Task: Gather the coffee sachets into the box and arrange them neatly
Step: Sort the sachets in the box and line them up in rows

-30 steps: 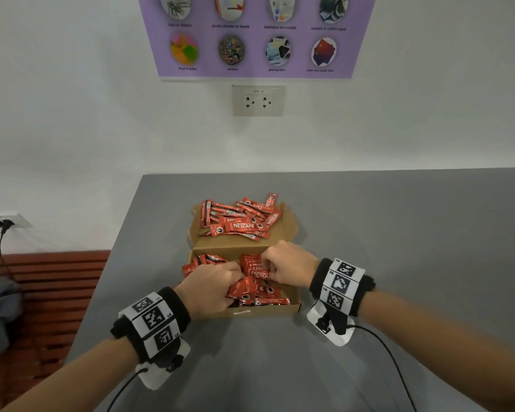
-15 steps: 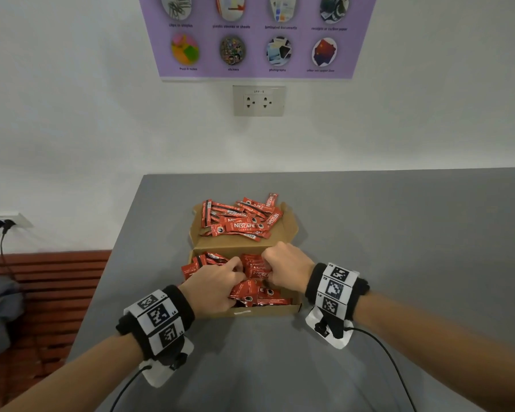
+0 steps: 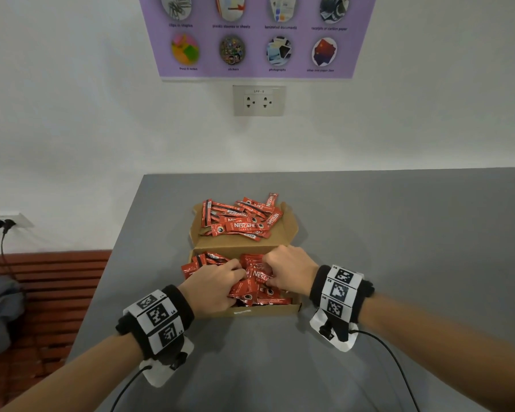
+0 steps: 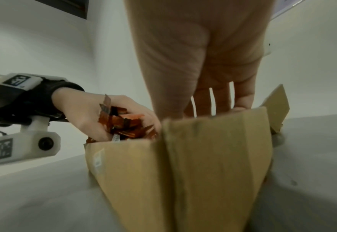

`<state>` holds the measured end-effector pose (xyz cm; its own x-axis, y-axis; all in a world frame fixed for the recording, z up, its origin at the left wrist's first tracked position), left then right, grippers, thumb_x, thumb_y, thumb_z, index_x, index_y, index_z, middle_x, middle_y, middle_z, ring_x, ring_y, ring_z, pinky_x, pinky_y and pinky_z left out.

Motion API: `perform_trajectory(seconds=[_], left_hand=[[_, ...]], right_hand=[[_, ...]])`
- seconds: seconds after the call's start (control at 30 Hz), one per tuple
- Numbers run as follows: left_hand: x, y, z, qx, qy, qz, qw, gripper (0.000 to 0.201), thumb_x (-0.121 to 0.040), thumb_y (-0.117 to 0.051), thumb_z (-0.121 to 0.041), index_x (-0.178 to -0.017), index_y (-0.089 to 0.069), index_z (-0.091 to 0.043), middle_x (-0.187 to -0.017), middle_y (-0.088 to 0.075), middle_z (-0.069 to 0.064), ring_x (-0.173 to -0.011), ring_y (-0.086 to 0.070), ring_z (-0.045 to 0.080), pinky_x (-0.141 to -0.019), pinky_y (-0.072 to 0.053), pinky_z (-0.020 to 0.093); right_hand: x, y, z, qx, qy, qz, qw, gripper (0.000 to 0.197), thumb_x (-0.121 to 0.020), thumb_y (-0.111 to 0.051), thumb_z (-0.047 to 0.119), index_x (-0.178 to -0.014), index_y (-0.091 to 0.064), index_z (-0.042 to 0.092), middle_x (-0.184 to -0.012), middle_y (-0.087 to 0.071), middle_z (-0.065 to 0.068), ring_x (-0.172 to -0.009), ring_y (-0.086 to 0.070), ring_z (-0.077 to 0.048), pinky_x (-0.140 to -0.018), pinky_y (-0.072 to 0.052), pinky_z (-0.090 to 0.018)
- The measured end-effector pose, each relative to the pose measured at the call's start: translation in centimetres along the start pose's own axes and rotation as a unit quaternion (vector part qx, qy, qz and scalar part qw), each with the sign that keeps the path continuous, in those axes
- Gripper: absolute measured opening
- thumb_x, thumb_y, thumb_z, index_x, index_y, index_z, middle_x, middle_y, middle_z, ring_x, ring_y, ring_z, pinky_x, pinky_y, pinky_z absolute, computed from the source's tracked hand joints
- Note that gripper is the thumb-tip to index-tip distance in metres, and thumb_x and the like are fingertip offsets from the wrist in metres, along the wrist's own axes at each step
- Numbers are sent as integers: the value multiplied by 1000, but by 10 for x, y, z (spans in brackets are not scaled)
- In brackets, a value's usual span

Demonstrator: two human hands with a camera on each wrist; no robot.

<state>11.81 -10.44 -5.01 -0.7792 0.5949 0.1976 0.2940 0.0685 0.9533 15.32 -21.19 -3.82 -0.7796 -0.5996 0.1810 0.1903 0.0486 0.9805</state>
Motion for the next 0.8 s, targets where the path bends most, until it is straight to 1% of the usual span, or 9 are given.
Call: perform_trajectory(seconds=[0.13, 0.2, 0.3, 0.4, 0.5, 0.57, 0.67, 0.73, 0.8], left_hand=[[1, 0, 1, 22, -11, -6, 1000, 47, -89, -56, -34, -132, -46, -18, -135, -50, -4, -118, -52, 14, -104, -40, 29], [1, 1, 1, 27, -11, -4, 1000, 47, -88, -57, -34, -131, -47, -17, -134, -51, -3, -119, -51, 15, -105, -39, 30], [1, 2, 0, 24, -12, -2, 1000, 47, -89, -56, -34, -131, -45, -18, -132, -52, -3, -116, -53, 15, -103, -41, 30], [2, 1, 0, 20, -12, -1, 1000, 55, -88, -56, -34, -137, -36, -19, -132, -51, -1, -112, -55, 16, -98, -45, 31], [2, -1, 1, 14, -3, 6, 1000, 67, -89, -55, -34, -146, -22, -24, -135, -46, -2, -114, -54, 16, -100, -43, 32], [1, -1, 0, 11, -1, 9, 1000, 69, -90, -54, -33, -148, -17, -26, -137, -44, -2, -115, -53, 16, -101, -42, 31], [0, 0, 0, 3, 1, 12, 1000, 63, -91, -52, -33, -147, -24, -25, -139, -41, -3, -116, -52, 16, -101, -41, 29], [-1, 0, -1, 4, -4, 10, 1000, 55, -91, -52, -35, -142, -36, -25, -136, -44, -4, -113, -54, 15, -100, -42, 27], [-1, 0, -1, 7, -8, 10, 1000, 48, -91, -53, -38, -136, -45, -24, -133, -46, -6, -110, -55, 13, -99, -42, 25]], right_hand=[[0, -6, 1, 25, 3, 6, 1000, 12, -82, -62, 19, -83, -58, 8, -87, -64, -7, -80, -60, -26, -62, -41, -32], [0, -6, -1, 16, -5, 11, 1000, 7, -81, -61, 15, -85, -59, 9, -88, -65, -6, -81, -60, -26, -64, -43, -32], [-2, -4, -2, -2, -15, 10, 1000, 9, -79, -58, 7, -87, -60, 9, -89, -64, -7, -83, -59, -27, -61, -40, -31], [-3, -4, -2, -10, -14, 14, 1000, 9, -77, -57, 6, -85, -58, 9, -90, -63, -8, -83, -58, -27, -61, -38, -32], [-4, -4, -3, -14, -8, 21, 1000, 10, -77, -56, 4, -85, -59, 9, -91, -64, -7, -84, -59, -27, -62, -40, -32], [-4, -4, -3, -3, -4, 22, 1000, 10, -78, -55, 4, -85, -59, 9, -92, -64, -8, -85, -59, -27, -62, -38, -32], [-4, -5, -1, 8, 1, 23, 1000, 8, -80, -56, 4, -86, -57, 8, -95, -63, -9, -87, -59, -27, -64, -39, -32], [-4, -5, 0, 13, 6, 11, 1000, 7, -81, -55, 4, -86, -57, 8, -95, -63, -8, -90, -58, -27, -66, -37, -31], [-3, 0, -2, 36, 13, -19, 999, 7, -83, -54, 5, -87, -57, 10, -97, -62, -6, -96, -53, -25, -75, -33, -32]])
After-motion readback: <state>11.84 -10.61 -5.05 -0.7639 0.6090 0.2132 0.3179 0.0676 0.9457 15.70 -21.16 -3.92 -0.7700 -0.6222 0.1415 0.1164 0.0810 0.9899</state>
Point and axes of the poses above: each hand's wrist, its own x-axis away from the middle knuckle, its own y-axis out of the back of the hand, z = x × y, the point moved 7 cm from there along -x, towards the middle knuckle
